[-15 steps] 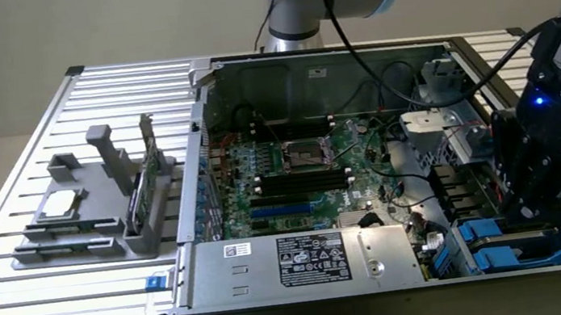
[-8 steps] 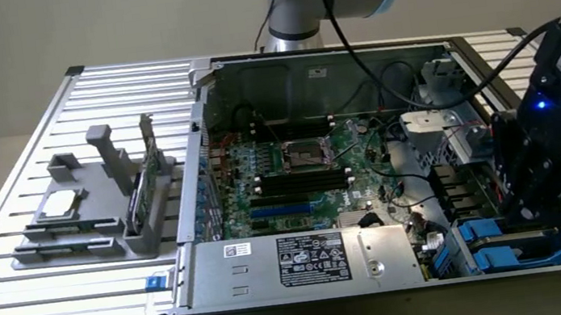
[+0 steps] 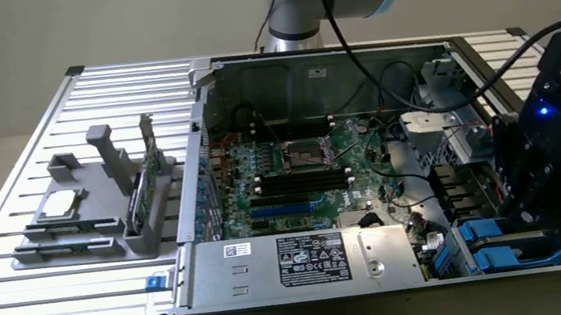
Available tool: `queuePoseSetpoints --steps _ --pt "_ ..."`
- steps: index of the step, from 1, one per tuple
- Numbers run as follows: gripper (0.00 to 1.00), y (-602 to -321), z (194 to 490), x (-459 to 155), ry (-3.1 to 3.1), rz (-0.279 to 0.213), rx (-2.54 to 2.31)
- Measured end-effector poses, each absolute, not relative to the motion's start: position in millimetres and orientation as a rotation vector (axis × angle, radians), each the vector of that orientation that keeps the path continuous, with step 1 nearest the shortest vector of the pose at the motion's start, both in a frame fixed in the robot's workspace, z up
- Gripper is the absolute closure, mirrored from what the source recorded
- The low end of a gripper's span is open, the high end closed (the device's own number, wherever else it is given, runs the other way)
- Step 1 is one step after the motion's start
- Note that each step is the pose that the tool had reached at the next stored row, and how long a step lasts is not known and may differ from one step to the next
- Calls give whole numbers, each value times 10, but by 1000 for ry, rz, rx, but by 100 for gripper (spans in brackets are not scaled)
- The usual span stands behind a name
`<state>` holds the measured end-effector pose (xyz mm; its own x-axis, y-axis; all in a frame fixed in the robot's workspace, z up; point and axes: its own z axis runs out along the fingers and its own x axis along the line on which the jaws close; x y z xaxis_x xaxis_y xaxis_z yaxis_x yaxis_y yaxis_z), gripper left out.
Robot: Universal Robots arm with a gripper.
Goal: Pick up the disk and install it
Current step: 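Insert the second disk wire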
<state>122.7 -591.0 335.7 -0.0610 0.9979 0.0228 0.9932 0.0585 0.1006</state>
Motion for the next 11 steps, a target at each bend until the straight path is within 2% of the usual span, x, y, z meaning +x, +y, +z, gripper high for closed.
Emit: queuePoseSetpoints --steps 11 --pt "84 -5935 3333 1227 2252 151 2121"
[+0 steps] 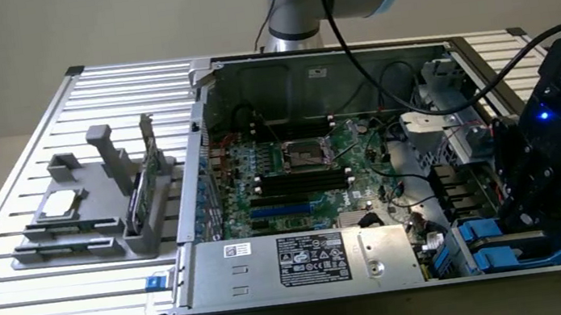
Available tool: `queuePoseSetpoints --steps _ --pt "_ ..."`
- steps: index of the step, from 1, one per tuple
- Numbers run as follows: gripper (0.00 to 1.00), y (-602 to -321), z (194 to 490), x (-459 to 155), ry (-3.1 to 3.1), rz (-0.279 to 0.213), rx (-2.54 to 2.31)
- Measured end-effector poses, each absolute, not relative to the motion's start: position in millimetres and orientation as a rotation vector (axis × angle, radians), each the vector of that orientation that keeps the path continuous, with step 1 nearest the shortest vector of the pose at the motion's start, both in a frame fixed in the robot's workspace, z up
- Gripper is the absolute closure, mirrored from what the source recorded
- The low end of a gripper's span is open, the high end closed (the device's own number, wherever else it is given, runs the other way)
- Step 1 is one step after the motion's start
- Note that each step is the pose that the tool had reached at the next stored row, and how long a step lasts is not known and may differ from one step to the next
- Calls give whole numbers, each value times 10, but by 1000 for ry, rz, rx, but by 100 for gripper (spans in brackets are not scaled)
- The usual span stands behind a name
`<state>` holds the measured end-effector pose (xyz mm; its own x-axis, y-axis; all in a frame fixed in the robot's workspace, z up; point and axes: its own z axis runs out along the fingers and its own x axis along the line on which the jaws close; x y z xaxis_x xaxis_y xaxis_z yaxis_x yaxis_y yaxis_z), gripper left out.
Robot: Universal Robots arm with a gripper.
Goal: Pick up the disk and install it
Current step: 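Insert the second disk wire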
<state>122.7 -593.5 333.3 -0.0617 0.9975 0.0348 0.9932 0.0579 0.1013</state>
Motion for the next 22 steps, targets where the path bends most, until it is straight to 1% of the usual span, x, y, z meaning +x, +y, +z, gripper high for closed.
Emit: queuePoseSetpoints --steps 7,9,10,15,22 --pt "84 -5935 3332 1227 2252 152 2121" --pt "82 -5936 3332 1227 2252 152 2121" --pt "75 -5936 3332 1227 2253 153 2121" --pt "75 -5936 3362 1227 2254 154 2123" --pt "75 -5936 3485 1197 2255 154 2124"
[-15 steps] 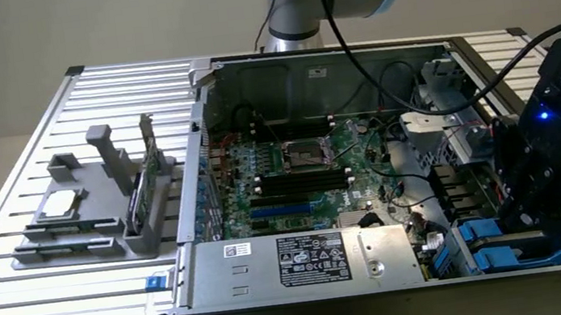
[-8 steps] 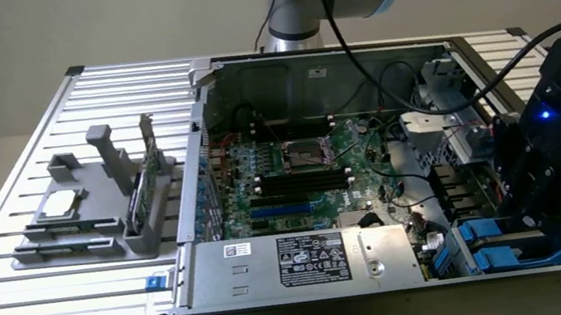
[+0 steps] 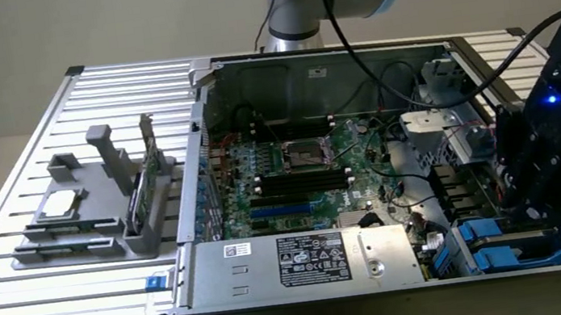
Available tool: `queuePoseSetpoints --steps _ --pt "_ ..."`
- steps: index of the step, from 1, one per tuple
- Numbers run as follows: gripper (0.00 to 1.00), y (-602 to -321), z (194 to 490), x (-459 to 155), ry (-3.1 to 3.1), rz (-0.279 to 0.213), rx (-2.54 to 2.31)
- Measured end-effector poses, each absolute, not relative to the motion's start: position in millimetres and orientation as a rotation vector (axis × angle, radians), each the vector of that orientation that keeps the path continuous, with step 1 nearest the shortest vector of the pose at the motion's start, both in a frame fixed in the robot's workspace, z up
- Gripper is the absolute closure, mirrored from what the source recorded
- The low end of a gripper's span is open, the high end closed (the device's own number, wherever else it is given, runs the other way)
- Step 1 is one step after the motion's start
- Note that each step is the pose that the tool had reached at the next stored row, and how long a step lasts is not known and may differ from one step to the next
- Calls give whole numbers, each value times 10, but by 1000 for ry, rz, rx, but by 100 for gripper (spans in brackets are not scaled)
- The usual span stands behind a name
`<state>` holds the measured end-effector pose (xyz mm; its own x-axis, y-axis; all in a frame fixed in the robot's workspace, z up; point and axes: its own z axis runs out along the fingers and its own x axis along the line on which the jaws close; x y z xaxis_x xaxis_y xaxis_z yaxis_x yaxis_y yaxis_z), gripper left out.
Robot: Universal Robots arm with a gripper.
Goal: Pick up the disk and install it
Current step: 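Insert the second disk wire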
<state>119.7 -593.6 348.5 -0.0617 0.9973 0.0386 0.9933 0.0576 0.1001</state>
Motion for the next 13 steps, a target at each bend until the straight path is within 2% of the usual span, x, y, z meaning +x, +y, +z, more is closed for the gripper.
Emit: queuePoseSetpoints --steps 8,9,10,13 --pt "75 -5890 3542 1103 2255 155 2124" --pt "78 -5880 3549 1093 2255 155 2124" --pt "84 -5871 3557 1083 2255 155 2124" --pt "89 -5860 3579 1043 2255 155 2124"
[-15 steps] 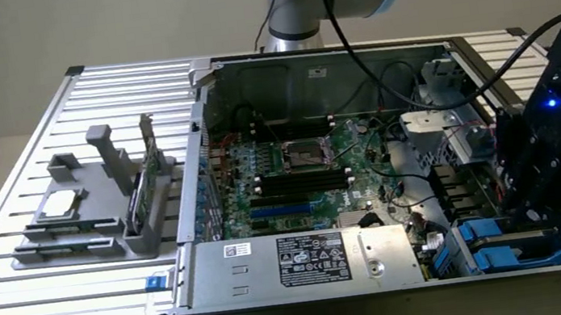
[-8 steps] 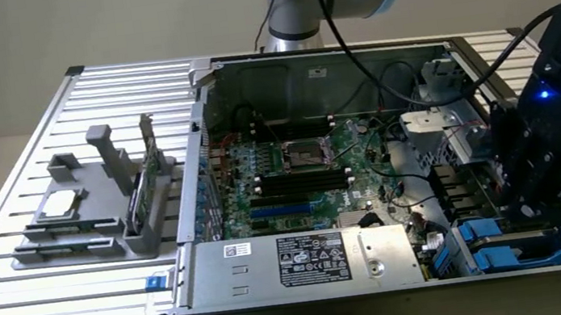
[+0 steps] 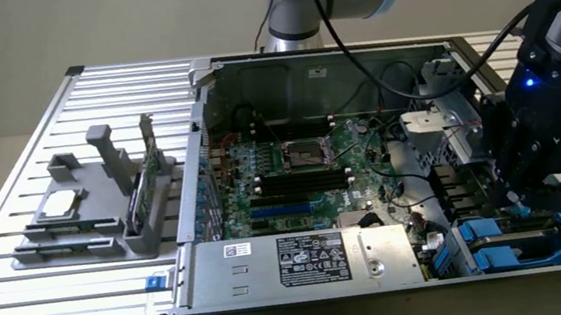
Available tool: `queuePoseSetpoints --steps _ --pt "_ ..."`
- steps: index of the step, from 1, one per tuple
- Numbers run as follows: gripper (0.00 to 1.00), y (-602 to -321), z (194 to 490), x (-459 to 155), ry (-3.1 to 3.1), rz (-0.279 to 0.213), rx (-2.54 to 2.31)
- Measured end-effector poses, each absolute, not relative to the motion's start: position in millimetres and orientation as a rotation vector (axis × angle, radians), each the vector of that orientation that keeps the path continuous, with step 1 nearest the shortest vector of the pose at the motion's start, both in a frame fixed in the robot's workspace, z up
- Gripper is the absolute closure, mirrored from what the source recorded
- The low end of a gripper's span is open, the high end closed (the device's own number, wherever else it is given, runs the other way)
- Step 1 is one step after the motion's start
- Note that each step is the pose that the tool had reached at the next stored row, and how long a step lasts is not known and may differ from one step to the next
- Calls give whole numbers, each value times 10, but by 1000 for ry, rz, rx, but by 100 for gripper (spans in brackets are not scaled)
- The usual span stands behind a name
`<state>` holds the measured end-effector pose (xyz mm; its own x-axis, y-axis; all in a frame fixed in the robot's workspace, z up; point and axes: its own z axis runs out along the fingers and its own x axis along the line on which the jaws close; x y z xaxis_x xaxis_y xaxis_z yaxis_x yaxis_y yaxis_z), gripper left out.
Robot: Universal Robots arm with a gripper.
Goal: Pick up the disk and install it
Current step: 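Insert the second disk wire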
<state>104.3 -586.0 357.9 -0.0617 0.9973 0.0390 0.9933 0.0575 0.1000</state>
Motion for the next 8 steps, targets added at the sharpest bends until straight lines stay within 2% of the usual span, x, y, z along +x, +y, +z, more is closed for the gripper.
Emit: queuePoseSetpoints --steps 8 --pt "89 -5858 3580 1031 2255 155 2124"
